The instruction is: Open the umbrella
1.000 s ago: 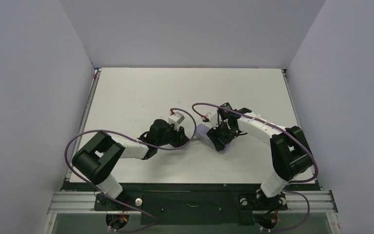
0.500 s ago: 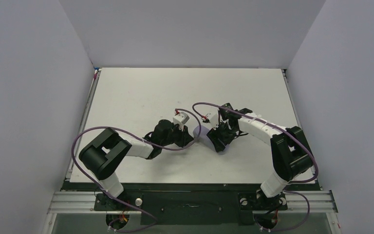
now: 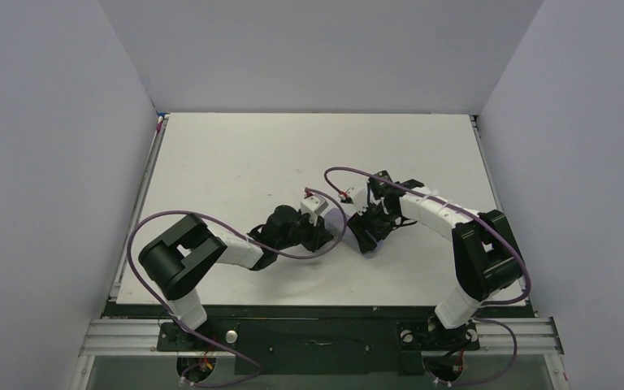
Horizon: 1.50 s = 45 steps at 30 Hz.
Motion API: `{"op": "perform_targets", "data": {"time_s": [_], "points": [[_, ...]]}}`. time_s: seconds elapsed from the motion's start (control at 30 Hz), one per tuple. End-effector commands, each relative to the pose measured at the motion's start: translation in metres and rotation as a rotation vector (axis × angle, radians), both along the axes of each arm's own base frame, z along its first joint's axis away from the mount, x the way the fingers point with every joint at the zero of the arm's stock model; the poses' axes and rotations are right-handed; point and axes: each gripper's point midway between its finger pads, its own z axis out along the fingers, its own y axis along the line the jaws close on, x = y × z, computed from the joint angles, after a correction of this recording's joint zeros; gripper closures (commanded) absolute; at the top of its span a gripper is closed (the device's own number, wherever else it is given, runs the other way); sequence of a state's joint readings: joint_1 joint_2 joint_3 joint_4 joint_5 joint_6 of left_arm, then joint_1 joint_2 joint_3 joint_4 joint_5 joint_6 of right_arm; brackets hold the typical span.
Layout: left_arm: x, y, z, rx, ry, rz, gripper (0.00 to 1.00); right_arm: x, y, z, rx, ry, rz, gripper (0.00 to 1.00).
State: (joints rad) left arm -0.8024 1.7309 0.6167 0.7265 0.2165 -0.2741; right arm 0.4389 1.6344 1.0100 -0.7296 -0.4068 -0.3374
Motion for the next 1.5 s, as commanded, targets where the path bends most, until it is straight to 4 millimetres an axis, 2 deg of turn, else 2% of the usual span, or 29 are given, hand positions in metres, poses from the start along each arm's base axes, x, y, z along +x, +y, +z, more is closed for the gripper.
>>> {"op": "perform_targets", "data": {"time_s": [0.0, 0.17, 0.2, 0.23, 0.3, 0.4, 0.47, 0.53, 0.6, 0.73, 0.9, 1.03, 1.23, 1.47], "points": [[0.0, -0.011, 0.027, -0.064, -0.079, -0.024, 0.81, -0.011, -0.006, -0.008, -0.016, 0.074, 0.012, 0.76], [0.005, 0.005, 0.026, -0.049, -0.056, 0.024, 0.79, -0.013, -0.009, -0.007, -0.021, 0.073, 0.026, 0.77], [0.007, 0.013, 0.031, -0.053, -0.063, 0.039, 0.78, -0.013, -0.01, -0.007, -0.022, 0.072, 0.026, 0.77], [0.005, 0.021, 0.025, -0.034, -0.047, 0.047, 0.76, -0.013, -0.011, -0.007, -0.024, 0.07, 0.03, 0.77], [0.009, 0.038, 0.029, -0.018, -0.053, 0.076, 0.74, -0.014, -0.013, -0.007, -0.028, 0.064, 0.041, 0.77], [0.023, 0.069, 0.037, -0.002, -0.05, 0.152, 0.73, -0.015, -0.015, -0.007, -0.034, 0.059, 0.058, 0.78], [0.031, 0.082, 0.038, 0.011, -0.059, 0.186, 0.73, -0.015, -0.016, -0.007, -0.035, 0.057, 0.064, 0.78], [0.038, 0.085, 0.036, 0.023, -0.065, 0.204, 0.72, -0.016, -0.016, -0.007, -0.035, 0.059, 0.066, 0.78], [0.045, 0.08, 0.035, 0.019, -0.068, 0.209, 0.73, -0.018, -0.016, -0.008, -0.034, 0.065, 0.066, 0.78], [0.048, 0.053, 0.035, -0.012, -0.078, 0.178, 0.74, -0.017, -0.015, -0.007, -0.03, 0.07, 0.05, 0.78], [0.026, 0.017, 0.029, -0.035, -0.075, 0.106, 0.77, -0.019, -0.012, -0.007, -0.021, 0.086, 0.038, 0.78], [0.015, 0.005, 0.023, -0.034, -0.068, 0.083, 0.79, -0.019, -0.012, -0.006, -0.019, 0.089, 0.048, 0.78], [0.021, -0.003, 0.018, -0.027, -0.081, 0.098, 0.8, -0.023, -0.013, -0.006, -0.016, 0.101, 0.063, 0.8], [0.014, -0.019, 0.02, -0.045, -0.082, 0.06, 0.79, -0.024, -0.013, -0.006, -0.01, 0.112, 0.062, 0.81]]}}
